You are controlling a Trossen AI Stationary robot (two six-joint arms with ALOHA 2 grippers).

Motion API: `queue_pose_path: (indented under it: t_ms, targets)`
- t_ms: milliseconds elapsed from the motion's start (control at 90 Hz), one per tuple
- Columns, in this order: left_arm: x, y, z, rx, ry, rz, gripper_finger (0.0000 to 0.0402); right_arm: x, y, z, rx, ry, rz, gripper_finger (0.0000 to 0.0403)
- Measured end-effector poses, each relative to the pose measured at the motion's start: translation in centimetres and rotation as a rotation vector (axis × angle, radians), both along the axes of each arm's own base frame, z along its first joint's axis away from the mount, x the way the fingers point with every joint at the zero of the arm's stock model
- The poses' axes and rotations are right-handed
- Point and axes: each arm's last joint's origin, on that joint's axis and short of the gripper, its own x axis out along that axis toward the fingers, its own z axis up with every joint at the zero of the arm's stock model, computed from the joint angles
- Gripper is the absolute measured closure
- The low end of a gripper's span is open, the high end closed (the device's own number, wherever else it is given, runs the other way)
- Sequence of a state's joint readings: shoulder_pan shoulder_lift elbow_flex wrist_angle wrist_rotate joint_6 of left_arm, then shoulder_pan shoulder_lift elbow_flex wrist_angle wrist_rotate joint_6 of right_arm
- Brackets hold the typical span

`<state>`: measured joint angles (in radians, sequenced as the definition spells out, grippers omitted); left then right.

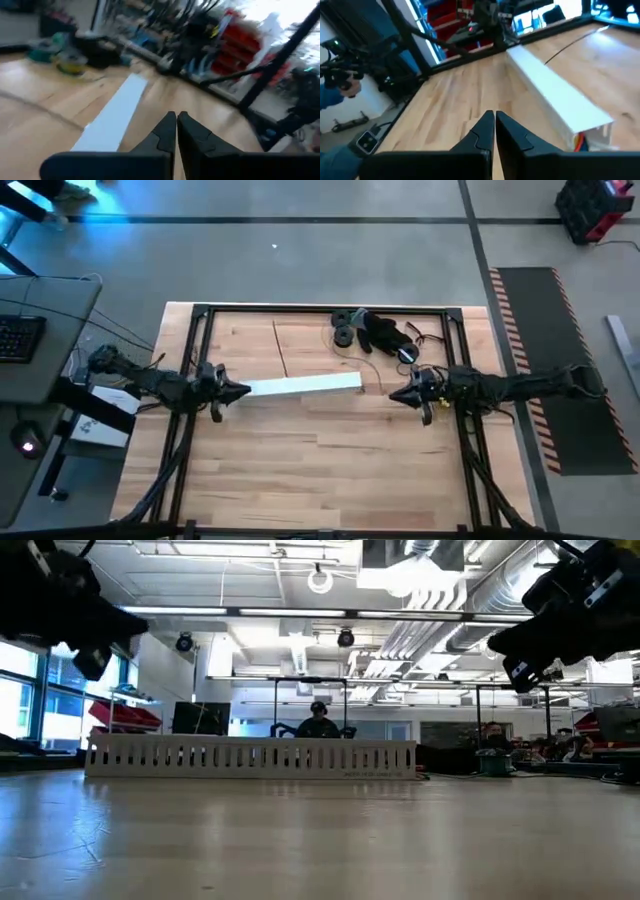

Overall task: Ziptie cables
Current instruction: Return to Home Position

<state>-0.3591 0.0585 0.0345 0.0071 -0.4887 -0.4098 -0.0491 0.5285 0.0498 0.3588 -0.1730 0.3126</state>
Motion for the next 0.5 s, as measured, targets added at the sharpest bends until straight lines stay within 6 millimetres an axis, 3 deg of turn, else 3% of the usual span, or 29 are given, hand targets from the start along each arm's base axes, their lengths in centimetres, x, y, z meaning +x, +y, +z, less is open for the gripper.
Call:
queue_pose_path:
  t_ms: [333, 500]
  targets:
    - [0.4, 1.7, -0.3, 0.155, 0.025, -0.011, 0.0401, -0.7, -0.2, 0.1, -0.021, -0.004, 0.009, 0.0403]
    - [0.6, 2.1, -0.6, 0.236, 0.033, -0.019, 0.0401, -0.9, -0.4, -0.9, -0.021, -0.001, -0.052, 0.0403]
